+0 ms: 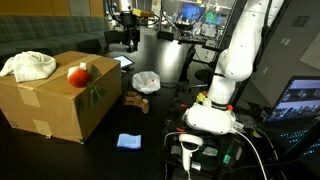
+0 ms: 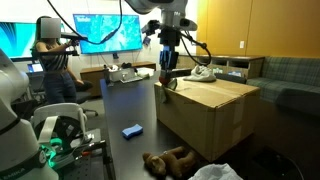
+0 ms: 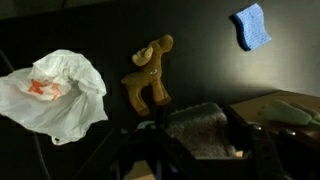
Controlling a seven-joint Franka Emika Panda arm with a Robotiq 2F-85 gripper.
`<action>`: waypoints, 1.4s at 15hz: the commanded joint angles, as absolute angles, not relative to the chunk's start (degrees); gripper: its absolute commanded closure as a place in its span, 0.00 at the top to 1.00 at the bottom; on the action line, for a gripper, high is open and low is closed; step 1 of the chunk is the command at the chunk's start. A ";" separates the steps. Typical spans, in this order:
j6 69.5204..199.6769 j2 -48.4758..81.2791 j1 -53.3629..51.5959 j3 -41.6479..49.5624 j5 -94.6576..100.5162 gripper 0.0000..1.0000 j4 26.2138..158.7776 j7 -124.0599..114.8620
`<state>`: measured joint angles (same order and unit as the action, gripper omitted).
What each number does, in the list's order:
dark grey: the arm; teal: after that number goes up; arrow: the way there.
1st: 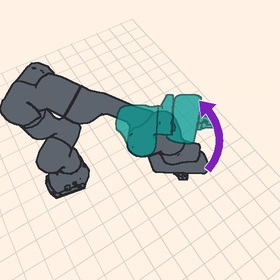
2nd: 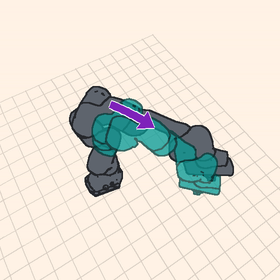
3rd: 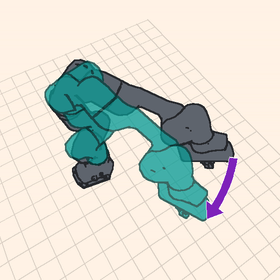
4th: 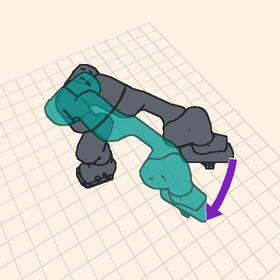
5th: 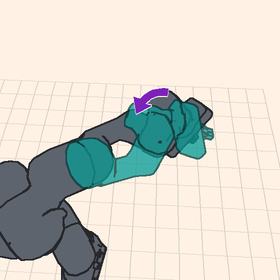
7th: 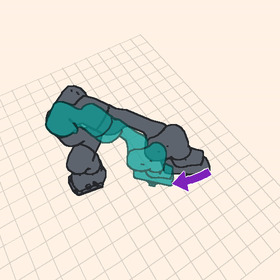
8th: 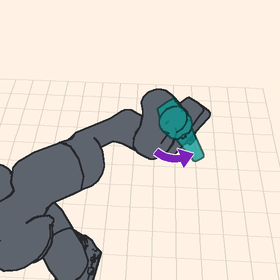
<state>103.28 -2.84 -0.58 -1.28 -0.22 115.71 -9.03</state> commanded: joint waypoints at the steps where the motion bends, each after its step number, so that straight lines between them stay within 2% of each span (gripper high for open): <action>1: 99.79 6.02 -0.55 -1.10 3.37 0.34 103.14 -10.32; 13: 99.98 27.53 -1.91 0.03 6.34 0.34 76.99 -7.10; 21: 97.21 34.70 -3.75 -1.19 4.92 0.34 66.83 -3.82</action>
<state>100.33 31.37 -3.47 -1.05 5.59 73.17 -5.80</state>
